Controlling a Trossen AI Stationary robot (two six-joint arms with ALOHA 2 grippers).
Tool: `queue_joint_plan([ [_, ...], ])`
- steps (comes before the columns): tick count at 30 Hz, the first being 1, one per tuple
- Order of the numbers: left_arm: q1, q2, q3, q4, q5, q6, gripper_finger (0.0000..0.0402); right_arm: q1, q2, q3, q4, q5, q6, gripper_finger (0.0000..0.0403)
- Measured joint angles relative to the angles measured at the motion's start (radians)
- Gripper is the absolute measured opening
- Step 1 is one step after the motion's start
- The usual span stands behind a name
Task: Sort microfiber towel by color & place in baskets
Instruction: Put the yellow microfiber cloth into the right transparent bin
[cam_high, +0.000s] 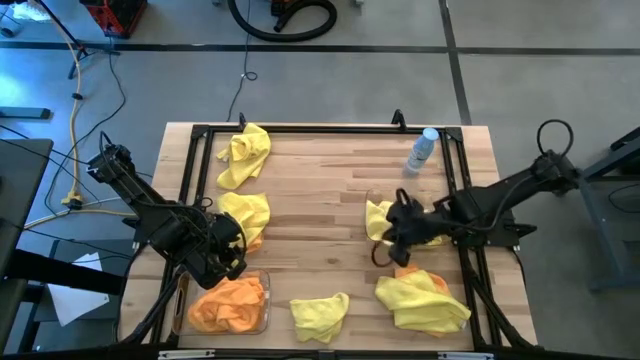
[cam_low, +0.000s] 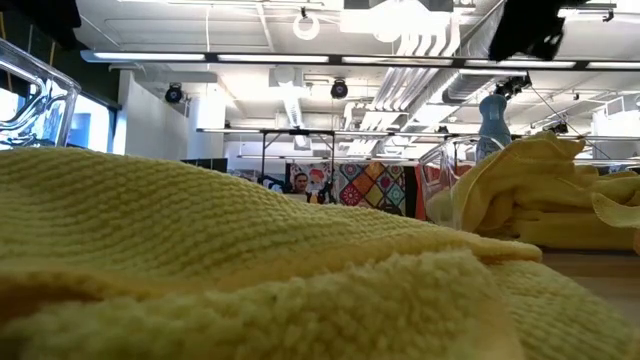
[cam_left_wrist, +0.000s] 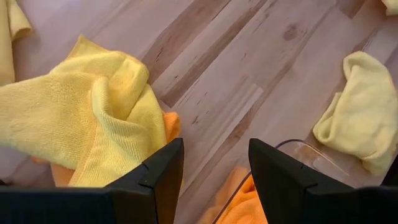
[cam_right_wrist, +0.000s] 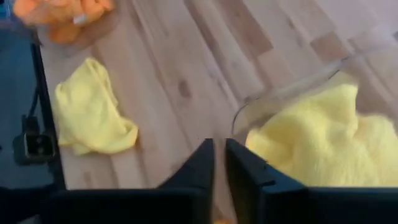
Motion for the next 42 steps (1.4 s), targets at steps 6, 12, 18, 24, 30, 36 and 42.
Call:
queue_joint_plan([
  [6,0.000,0.000,0.000,0.001,0.012,0.047,0.0170,0.114,0.127,0.184,-0.319,-0.016,0.324,0.0019],
  [12,0.000,0.000,0.000,0.002,0.013,0.106,0.0170,0.223,0.218,0.229,-0.419,-0.110,0.574,0.0028],
  [18,0.000,0.000,0.000,0.003,0.029,0.147,0.0170,0.346,0.292,0.229,-0.406,-0.131,0.795,0.0091],
  [24,0.000,0.000,0.000,0.005,0.046,0.183,0.0170,0.438,0.394,0.229,-0.394,-0.135,0.922,0.0169],
  [30,0.000,0.000,0.000,0.005,0.046,0.183,0.0170,0.459,0.508,0.229,-0.336,-0.222,0.937,0.0213],
  [36,0.000,0.000,0.000,0.006,0.046,0.198,0.0170,0.462,0.614,0.229,-0.271,-0.272,0.931,0.0217],
  [42,0.000,0.000,0.000,0.006,0.046,0.210,0.0170,0.462,0.651,0.229,-0.268,-0.258,0.936,0.0177],
])
